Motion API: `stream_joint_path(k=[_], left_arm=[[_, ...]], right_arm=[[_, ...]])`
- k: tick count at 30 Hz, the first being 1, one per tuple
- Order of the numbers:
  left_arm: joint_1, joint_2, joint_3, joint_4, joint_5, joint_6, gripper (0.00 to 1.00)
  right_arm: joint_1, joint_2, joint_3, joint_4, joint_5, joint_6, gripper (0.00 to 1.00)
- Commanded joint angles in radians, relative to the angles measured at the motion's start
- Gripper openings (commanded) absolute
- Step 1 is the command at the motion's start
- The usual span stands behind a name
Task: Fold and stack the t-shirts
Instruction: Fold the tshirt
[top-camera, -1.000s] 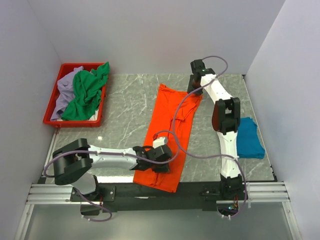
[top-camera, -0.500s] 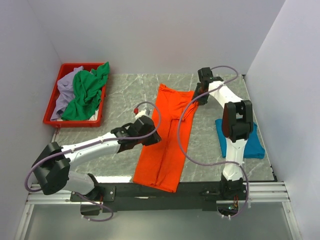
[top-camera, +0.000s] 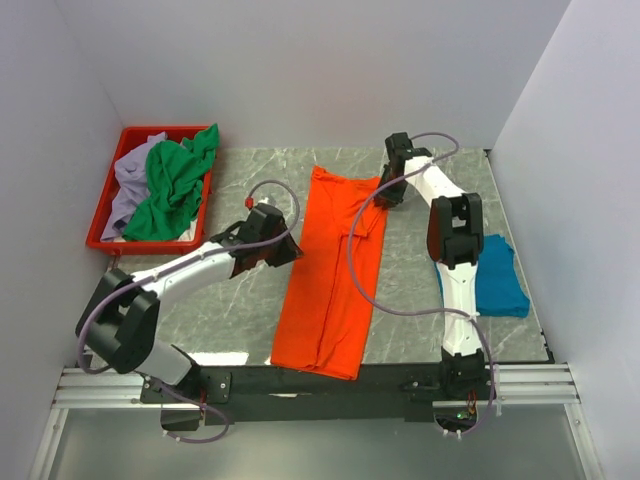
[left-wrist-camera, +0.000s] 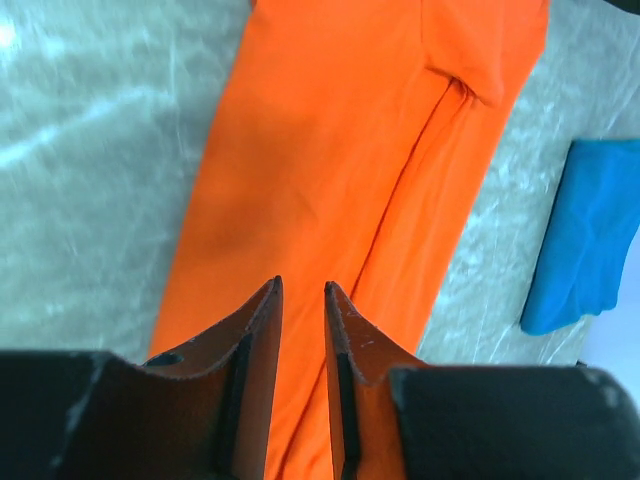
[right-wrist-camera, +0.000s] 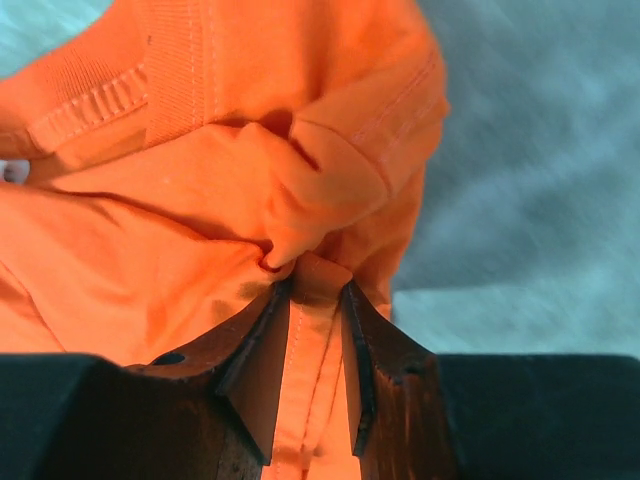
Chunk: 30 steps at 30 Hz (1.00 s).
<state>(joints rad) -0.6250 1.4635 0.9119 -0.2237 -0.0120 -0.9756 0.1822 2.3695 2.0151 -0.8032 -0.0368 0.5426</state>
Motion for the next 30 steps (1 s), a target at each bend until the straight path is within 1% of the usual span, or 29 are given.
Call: stream_joint_path(k=[1,3,6,9,10,13,16,17,19,20,22,23,24,25,26,27,28,29,30], left_arm=[[0.042,0.032,0.068,0.064,0.064,0.040,0.29],[0.074,0.078,0.099,0.069,0.084,0.048,0.29],[0.108,0.147,0.130,0.098,0.125,0.051,0.29],[0.128,0.213,0.160,0.127,0.155,0.054,0.29],[0.131,0.227,0.168,0.132,0.180,0.060,0.30],[0.133,0.251,0.182,0.153,0.220,0.078,0.31],[0.133,0.255,0.182,0.182,0.250,0.097,0.33],[0.131,0.259,0.185,0.193,0.280,0.100,0.33],[0.125,0.265,0.194,0.207,0.294,0.106,0.33],[0.114,0.277,0.211,0.205,0.291,0.112,0.33],[0.099,0.293,0.231,0.193,0.281,0.126,0.33],[0.084,0.317,0.254,0.189,0.274,0.127,0.32],[0.074,0.333,0.268,0.187,0.274,0.132,0.32],[0.068,0.348,0.281,0.184,0.273,0.133,0.31],[0.053,0.382,0.310,0.179,0.273,0.133,0.31],[0.044,0.397,0.326,0.178,0.264,0.137,0.31],[0.035,0.414,0.344,0.173,0.256,0.141,0.31],[0.018,0.454,0.388,0.150,0.250,0.146,0.31],[0.007,0.472,0.415,0.138,0.239,0.158,0.31]], right_arm=[[0.022,0.077,0.164,-0.057,-0.028,-0.007,0.35],[0.025,0.128,0.261,-0.068,-0.043,-0.015,0.35],[0.025,0.177,0.335,-0.051,-0.095,-0.032,0.35],[0.028,0.181,0.338,0.027,-0.147,-0.053,0.40],[0.028,0.178,0.343,0.051,-0.158,-0.067,0.43],[0.026,0.140,0.343,0.061,-0.157,-0.087,0.51],[0.026,0.061,0.304,0.059,-0.124,-0.090,0.53],[0.025,0.000,0.283,0.064,-0.115,-0.090,0.53],[0.025,-0.071,0.190,0.090,-0.080,-0.078,0.53],[0.023,-0.148,0.153,0.102,-0.072,-0.073,0.53],[0.022,-0.220,0.044,0.130,-0.051,-0.050,0.53],[0.025,-0.292,0.001,0.139,-0.049,-0.041,0.53],[0.025,-0.327,-0.094,0.156,-0.057,-0.033,0.53],[0.025,-0.363,-0.145,0.188,-0.064,-0.014,0.52],[0.025,-0.433,-0.200,0.208,-0.071,-0.004,0.52],[0.026,-0.469,-0.311,0.235,-0.081,0.003,0.52],[0.028,-0.502,-0.369,0.292,-0.092,0.019,0.52],[0.026,-0.553,-0.418,0.312,-0.104,0.028,0.52],[0.028,-0.576,-0.500,0.328,-0.110,0.033,0.52]])
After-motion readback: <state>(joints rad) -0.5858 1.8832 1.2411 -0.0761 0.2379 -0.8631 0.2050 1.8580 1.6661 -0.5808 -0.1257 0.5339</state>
